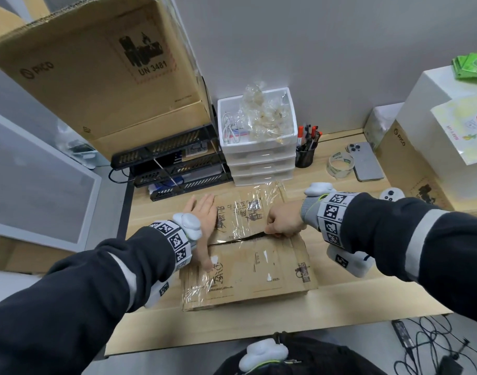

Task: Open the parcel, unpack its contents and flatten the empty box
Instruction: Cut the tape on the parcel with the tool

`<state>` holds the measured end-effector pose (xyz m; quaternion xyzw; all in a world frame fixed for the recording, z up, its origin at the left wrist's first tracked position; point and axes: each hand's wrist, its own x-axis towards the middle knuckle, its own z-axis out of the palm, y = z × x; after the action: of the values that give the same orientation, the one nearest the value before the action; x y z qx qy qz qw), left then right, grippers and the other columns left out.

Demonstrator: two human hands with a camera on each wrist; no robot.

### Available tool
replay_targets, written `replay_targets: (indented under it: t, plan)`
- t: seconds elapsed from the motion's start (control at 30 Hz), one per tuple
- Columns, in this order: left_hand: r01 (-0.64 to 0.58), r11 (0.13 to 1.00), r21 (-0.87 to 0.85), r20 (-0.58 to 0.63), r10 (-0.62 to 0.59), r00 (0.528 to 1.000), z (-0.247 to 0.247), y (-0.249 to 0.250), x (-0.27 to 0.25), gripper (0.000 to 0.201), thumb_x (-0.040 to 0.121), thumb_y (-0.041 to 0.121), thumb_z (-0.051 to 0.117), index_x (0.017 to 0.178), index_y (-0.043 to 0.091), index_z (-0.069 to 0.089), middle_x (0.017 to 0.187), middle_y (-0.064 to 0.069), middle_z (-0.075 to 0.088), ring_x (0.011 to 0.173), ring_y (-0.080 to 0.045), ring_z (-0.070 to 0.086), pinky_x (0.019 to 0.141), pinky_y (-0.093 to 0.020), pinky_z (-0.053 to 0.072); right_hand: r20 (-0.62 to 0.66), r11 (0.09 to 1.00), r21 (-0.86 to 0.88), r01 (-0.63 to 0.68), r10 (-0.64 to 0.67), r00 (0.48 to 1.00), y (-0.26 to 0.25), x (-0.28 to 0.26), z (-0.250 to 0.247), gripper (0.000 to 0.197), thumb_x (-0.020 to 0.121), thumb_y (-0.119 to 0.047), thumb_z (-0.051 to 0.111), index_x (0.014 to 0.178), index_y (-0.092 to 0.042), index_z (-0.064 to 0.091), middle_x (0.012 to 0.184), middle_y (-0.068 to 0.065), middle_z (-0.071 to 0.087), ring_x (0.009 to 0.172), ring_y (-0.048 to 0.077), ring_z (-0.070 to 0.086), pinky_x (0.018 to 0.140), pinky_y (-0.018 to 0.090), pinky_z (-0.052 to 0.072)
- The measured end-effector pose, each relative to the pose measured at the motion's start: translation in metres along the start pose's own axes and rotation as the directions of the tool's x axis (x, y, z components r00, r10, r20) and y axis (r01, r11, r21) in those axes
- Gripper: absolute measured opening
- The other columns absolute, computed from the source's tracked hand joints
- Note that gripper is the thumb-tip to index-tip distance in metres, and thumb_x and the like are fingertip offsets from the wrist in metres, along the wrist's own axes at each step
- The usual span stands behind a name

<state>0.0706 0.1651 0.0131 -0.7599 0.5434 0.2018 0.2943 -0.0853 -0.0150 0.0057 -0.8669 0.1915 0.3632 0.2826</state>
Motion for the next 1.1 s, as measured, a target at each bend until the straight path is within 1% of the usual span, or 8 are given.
replay_targets:
  t: [0.2, 0.53, 0.7, 0.8, 0.9, 1.0, 1.07, 1.1]
  plan:
    - [-0.203, 0.969, -0.143, -0.204, 0.172, 0.964, -0.003, 0.034, 0.01, 0.157, 0.049, 0.089, 0.069, 0.16, 0.008, -0.008, 0.169, -0.012, -0.012, 0.156, -0.026, -0.011, 0.126, -0.051, -0.003, 0.016, 1.0, 0.009, -0.016, 0.016, 1.0, 0.0, 0.001, -0.001, 0.036, 0.099, -0.042, 0.048, 0.078, -0.015, 0.061, 0.062, 0.002, 0.06, 0.051, 0.02, 0.051, 0.049, 0.022, 0.043]
    - [-0.183, 0.97, -0.158, -0.204, 0.149, 0.968, -0.003, 0.039, 0.015, 0.162, 0.043, 0.083, 0.078, 0.161, 0.018, -0.012, 0.168, -0.006, -0.015, 0.156, -0.021, -0.012, 0.124, -0.053, -0.005, 0.014, 0.997, -0.072, -0.036, 0.037, 0.999, 0.007, -0.008, -0.007, 0.037, 0.099, -0.043, 0.045, 0.083, -0.014, 0.064, 0.066, 0.003, 0.061, 0.05, 0.018, 0.048, 0.051, 0.023, 0.041]
    - [-0.165, 0.978, -0.127, -0.169, 0.143, 0.975, -0.006, 0.039, 0.016, 0.162, 0.042, 0.085, 0.076, 0.16, 0.018, -0.012, 0.168, -0.007, -0.015, 0.156, -0.022, -0.012, 0.124, -0.056, -0.002, 0.032, 0.995, -0.06, -0.076, 0.078, 0.996, 0.018, -0.017, -0.014, 0.044, 0.098, -0.042, 0.045, 0.099, -0.006, 0.071, 0.068, 0.003, 0.059, 0.051, 0.018, 0.045, 0.05, 0.022, 0.041]
    - [-0.147, 0.988, -0.05, -0.156, 0.137, 0.978, -0.013, 0.043, 0.018, 0.161, 0.037, 0.089, 0.072, 0.16, 0.014, 0.001, 0.167, -0.01, 0.004, 0.155, -0.029, 0.003, 0.124, -0.057, 0.005, 0.021, 0.993, -0.073, -0.093, 0.095, 0.995, 0.02, -0.022, -0.015, 0.047, 0.099, -0.042, 0.045, 0.105, -0.003, 0.07, 0.069, 0.004, 0.059, 0.051, 0.019, 0.045, 0.051, 0.023, 0.041]
    - [-0.111, 0.991, 0.074, -0.179, 0.122, 0.976, -0.025, 0.051, 0.021, 0.144, 0.027, 0.094, 0.065, 0.14, 0.01, 0.039, 0.136, -0.009, 0.043, 0.127, -0.031, 0.038, 0.117, -0.052, 0.023, 0.01, 0.992, -0.07, -0.108, 0.109, 0.994, 0.02, -0.025, -0.015, 0.047, 0.099, -0.042, 0.044, 0.102, -0.003, 0.069, 0.07, 0.005, 0.059, 0.051, 0.019, 0.045, 0.05, 0.023, 0.041]
    - [-0.081, 0.996, 0.026, -0.198, 0.085, 0.977, -0.036, 0.059, 0.025, 0.118, 0.027, 0.096, 0.062, 0.113, 0.017, 0.048, 0.112, -0.003, 0.047, 0.104, -0.023, 0.043, 0.11, -0.047, 0.031, -0.005, 0.992, -0.067, -0.111, 0.111, 0.994, 0.019, -0.03, -0.014, 0.038, 0.099, -0.041, 0.045, 0.092, -0.01, 0.067, 0.07, 0.005, 0.058, 0.049, 0.019, 0.044, 0.048, 0.022, 0.038]
    - [-0.088, 0.994, -0.063, -0.253, 0.069, 0.965, -0.038, 0.06, 0.029, 0.113, 0.029, 0.096, 0.062, 0.111, 0.019, 0.046, 0.113, -0.002, 0.046, 0.104, -0.024, 0.044, 0.109, -0.046, 0.033, -0.006, 0.992, -0.063, -0.108, 0.108, 0.994, 0.017, -0.031, -0.014, 0.034, 0.099, -0.039, 0.045, 0.088, -0.012, 0.063, 0.07, 0.006, 0.058, 0.049, 0.019, 0.044, 0.048, 0.022, 0.038]
    - [-0.112, 0.99, -0.091, -0.278, 0.083, 0.957, -0.038, 0.062, 0.031, 0.117, 0.031, 0.095, 0.063, 0.118, 0.019, 0.044, 0.119, -0.004, 0.045, 0.11, -0.025, 0.044, 0.109, -0.046, 0.033, -0.003, 0.992, -0.062, -0.108, 0.108, 0.994, 0.017, -0.032, -0.013, 0.033, 0.099, -0.038, 0.045, 0.088, -0.013, 0.063, 0.07, 0.006, 0.058, 0.05, 0.019, 0.044, 0.048, 0.022, 0.038]
